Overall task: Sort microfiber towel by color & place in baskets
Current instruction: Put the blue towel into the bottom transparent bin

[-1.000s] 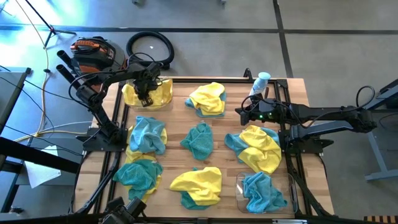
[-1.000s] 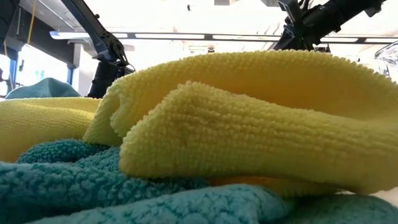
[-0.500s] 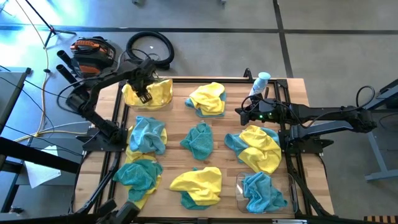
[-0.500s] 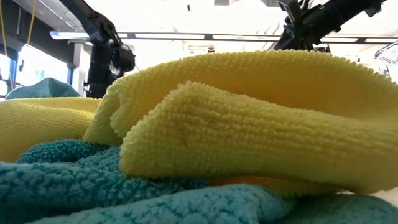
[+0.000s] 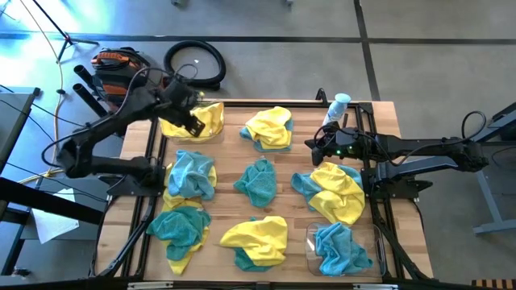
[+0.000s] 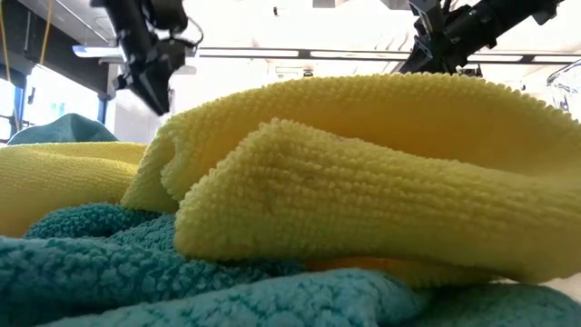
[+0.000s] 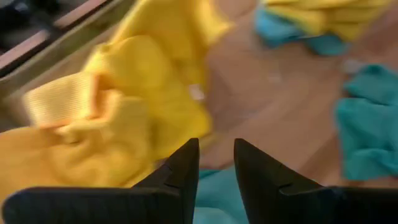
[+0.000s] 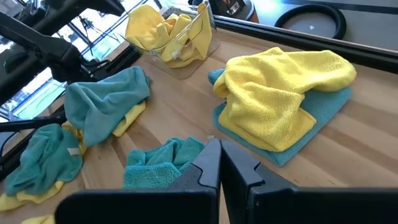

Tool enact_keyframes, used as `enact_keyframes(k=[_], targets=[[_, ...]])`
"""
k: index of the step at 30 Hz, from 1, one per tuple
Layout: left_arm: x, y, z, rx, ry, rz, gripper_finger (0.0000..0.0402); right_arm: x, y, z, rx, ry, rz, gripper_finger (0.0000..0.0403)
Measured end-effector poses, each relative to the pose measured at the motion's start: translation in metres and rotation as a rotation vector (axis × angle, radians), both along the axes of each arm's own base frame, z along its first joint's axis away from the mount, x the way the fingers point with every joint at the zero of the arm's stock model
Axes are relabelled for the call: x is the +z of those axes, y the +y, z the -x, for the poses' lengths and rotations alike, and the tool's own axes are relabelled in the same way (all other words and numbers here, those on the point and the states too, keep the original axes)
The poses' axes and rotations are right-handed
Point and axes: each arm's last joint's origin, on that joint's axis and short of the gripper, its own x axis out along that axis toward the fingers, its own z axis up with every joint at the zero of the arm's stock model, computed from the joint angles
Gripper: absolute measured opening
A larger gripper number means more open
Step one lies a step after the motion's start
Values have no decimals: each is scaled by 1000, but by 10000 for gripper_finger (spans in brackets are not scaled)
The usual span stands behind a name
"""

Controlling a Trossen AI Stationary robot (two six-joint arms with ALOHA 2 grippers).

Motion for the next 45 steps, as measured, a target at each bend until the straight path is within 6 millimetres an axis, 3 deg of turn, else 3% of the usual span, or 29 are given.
enact_keyframes(k=[12, 22, 34, 40, 45], targets=[[18, -87, -59, -166, -284, -101, 41, 0, 1, 0, 26, 1, -11, 0], [21, -142, -65, -317, -314, -214, 3, 0, 3, -1, 135, 43, 74, 0], [27, -160, -54, -419, -324, -331, 0, 0, 4, -1, 129, 15, 6, 0], [5, -156, -22, -443, -509, -288, 0, 5, 11, -10, 121, -76, 19, 0], [-10, -150, 10, -380, -621, -232, 0, 11, 17, -28, 142, -114, 21, 0]])
